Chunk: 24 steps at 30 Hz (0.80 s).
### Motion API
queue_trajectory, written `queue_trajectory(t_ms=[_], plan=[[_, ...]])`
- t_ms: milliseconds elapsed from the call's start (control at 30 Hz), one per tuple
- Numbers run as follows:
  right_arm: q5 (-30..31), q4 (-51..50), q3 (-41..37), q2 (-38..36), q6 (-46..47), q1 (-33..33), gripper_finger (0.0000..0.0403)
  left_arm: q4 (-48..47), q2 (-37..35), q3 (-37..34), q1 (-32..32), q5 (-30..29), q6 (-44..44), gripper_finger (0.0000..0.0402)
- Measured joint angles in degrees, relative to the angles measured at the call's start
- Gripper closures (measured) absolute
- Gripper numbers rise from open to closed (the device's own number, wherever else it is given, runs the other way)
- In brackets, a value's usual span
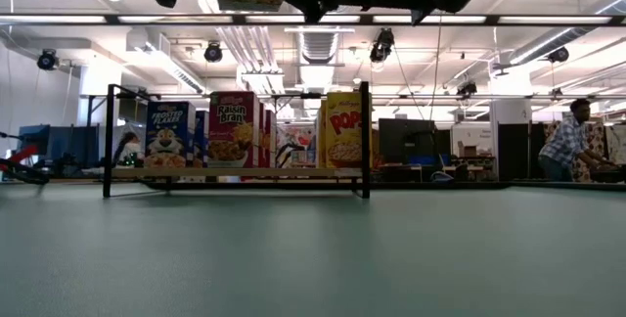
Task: Stack cereal on shelf
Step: Put the blue cereal box on the shelf
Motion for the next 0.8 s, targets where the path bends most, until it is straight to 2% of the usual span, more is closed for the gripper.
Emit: queue_trajectory(t_ms=[200,333,533,800], plan=[[0.1,-10.1,0.0,-4.0,-0.8,-1.9,0.0258,-6.4,-2.5,0.1,-0.6,0.2,-1.9,0.0089],[1.1,-16.7,0.0,-6.1,-2.2,-2.7,0.0258,-8.7,-3.5,0.1,-0.6,0.2,-3.1,0.0087],[8.8,-23.7,0.0,-8.2,-4.7,-2.7,0.0257,-10.4,-3.7,0.1,-0.6,0.2,-3.9,0.0086],[9.2,-35.4,0.0,-11.0,-6.7,-2.7,0.0257,-11.6,-3.6,0.1,-0.6,0.2,-5.9,0.0086]])
